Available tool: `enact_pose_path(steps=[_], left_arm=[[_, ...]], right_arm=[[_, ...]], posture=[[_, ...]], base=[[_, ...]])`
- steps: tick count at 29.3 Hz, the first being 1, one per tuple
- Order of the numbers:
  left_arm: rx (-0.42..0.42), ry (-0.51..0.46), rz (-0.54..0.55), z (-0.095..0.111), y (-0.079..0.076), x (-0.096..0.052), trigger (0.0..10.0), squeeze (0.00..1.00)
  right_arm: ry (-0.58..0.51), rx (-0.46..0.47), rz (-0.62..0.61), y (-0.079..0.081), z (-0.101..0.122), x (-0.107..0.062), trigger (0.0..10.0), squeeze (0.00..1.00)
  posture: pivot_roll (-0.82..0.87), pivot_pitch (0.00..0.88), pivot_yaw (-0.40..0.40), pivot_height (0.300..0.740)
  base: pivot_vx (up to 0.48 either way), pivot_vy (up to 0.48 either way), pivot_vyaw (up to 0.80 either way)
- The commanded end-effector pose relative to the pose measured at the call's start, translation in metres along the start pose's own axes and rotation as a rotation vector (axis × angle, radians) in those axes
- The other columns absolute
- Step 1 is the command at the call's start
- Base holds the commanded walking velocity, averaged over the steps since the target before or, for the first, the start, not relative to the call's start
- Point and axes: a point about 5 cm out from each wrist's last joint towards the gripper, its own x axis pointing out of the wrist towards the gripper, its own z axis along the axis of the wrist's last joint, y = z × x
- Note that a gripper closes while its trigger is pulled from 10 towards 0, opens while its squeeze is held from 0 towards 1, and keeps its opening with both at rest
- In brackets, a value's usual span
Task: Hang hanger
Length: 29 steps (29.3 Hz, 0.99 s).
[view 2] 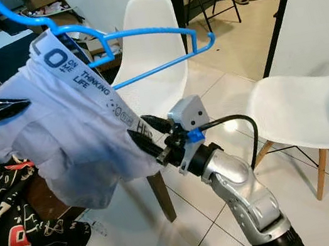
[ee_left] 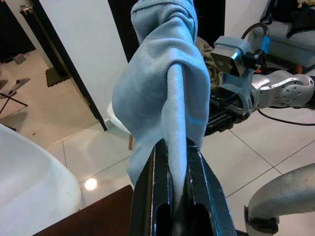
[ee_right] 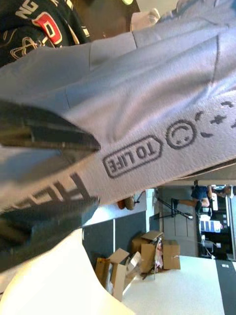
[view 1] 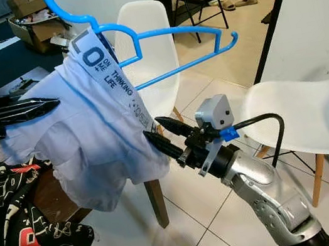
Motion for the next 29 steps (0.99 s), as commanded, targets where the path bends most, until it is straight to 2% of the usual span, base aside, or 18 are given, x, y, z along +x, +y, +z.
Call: enact_pose_path(steps=[1, 11, 18, 19, 20, 21, 22, 23, 24, 25, 26, 27, 28, 29], left_arm=[[0.019, -0.031, -0.025, 0.005, -0.001, 0.003, 0.0, 0.00], [0.018, -0.033, -0.025, 0.006, -0.001, 0.003, 0.0, 0.00], [0.019, -0.042, -0.021, 0.006, -0.001, 0.004, 0.0, 0.00], [0.017, -0.044, -0.027, 0.007, -0.001, 0.004, 0.0, 0.00], [0.016, -0.045, -0.029, 0.007, -0.002, 0.003, 0.0, 0.00], [0.016, -0.045, -0.029, 0.007, -0.002, 0.003, 0.0, 0.00], [0.016, -0.046, -0.033, 0.008, -0.002, 0.003, 0.0, 0.00], [0.016, -0.047, -0.035, 0.009, -0.002, 0.002, 0.0, 0.00], [0.016, -0.047, -0.035, 0.009, -0.002, 0.002, 0.0, 0.00], [0.011, -0.051, -0.050, 0.011, -0.003, 0.002, 0.0, 0.00], [0.011, -0.051, -0.050, 0.011, -0.003, 0.002, 0.0, 0.00], [0.006, -0.050, -0.073, 0.012, -0.005, 0.001, 0.0, 0.00], [0.006, -0.050, -0.073, 0.012, -0.005, 0.001, 0.0, 0.00], [0.001, -0.045, -0.096, 0.013, -0.007, 0.001, 0.0, 0.00]], right_arm=[[-0.017, -0.009, -0.007, -0.001, 0.002, 0.001, 0.0, 0.00], [-0.027, -0.012, -0.042, -0.004, 0.002, 0.002, 0.0, 0.00], [-0.039, 0.019, -0.140, -0.015, 0.000, 0.001, 0.0, 0.00], [-0.090, 0.134, -0.197, -0.025, 0.001, -0.004, 3.7, 0.00], [-0.134, 0.249, -0.198, -0.030, 0.002, -0.009, 10.0, 0.00], [-0.134, 0.249, -0.198, -0.030, 0.002, -0.009, 10.0, 0.00], [-0.192, 0.343, -0.180, -0.034, 0.006, -0.014, 10.0, 0.00], [-0.230, 0.394, -0.161, -0.035, 0.009, -0.018, 10.0, 0.00], [-0.230, 0.394, -0.161, -0.035, 0.009, -0.018, 10.0, 0.00], [-0.320, 0.471, -0.098, -0.038, 0.018, -0.027, 10.0, 0.44], [-0.320, 0.471, -0.098, -0.038, 0.018, -0.027, 10.0, 0.44], [-0.394, 0.505, -0.015, -0.038, 0.029, -0.036, 10.0, 1.00], [-0.394, 0.505, -0.015, -0.038, 0.029, -0.036, 10.0, 1.00], [-0.424, 0.501, 0.071, -0.035, 0.038, -0.043, 10.0, 1.00]], posture=[[0.04, 0.110, 0.041, 0.740], [0.05, 0.113, 0.043, 0.740], [0.05, 0.113, 0.043, 0.740], [0.05, 0.115, 0.043, 0.740], [0.05, 0.115, 0.041, 0.740], [0.05, 0.115, 0.041, 0.740], [0.05, 0.115, 0.041, 0.740], [0.05, 0.115, 0.041, 0.740], [0.05, 0.115, 0.041, 0.740], [0.05, 0.115, 0.038, 0.740], [0.05, 0.115, 0.038, 0.740], [0.06, 0.116, 0.037, 0.740], [0.06, 0.116, 0.037, 0.740], [0.05, 0.116, 0.038, 0.740]], base=[[0.000, 0.000, 0.00], [0.000, 0.000, 0.00], [0.000, 0.000, 0.00], [0.000, 0.000, 0.00], [0.000, 0.000, 0.00], [0.000, 0.000, 0.00], [0.000, 0.000, 0.00], [0.000, 0.000, 0.00], [0.000, 0.000, 0.00], [0.000, 0.000, 0.00], [0.000, 0.000, 0.00], [0.000, 0.000, 0.00], [0.000, 0.000, 0.00], [0.000, 0.000, 0.00]])
